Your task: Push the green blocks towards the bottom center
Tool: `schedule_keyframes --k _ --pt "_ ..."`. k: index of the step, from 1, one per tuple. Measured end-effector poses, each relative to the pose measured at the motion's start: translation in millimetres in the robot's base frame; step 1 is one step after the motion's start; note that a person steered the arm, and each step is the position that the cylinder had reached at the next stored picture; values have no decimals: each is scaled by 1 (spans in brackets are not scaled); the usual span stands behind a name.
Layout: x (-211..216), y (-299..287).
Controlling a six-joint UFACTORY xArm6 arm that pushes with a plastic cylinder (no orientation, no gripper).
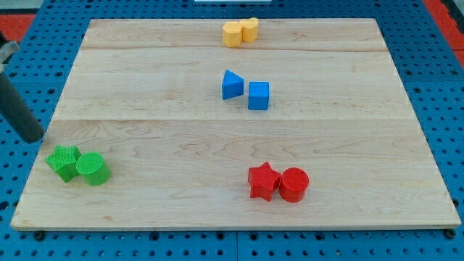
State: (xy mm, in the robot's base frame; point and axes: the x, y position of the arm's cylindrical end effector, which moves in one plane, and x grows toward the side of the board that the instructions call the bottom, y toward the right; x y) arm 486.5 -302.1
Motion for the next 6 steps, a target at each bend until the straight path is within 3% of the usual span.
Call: schedule_keyframes --k 2,4,6 --pt "34 18" --pt "42 105" --pt "52 132"
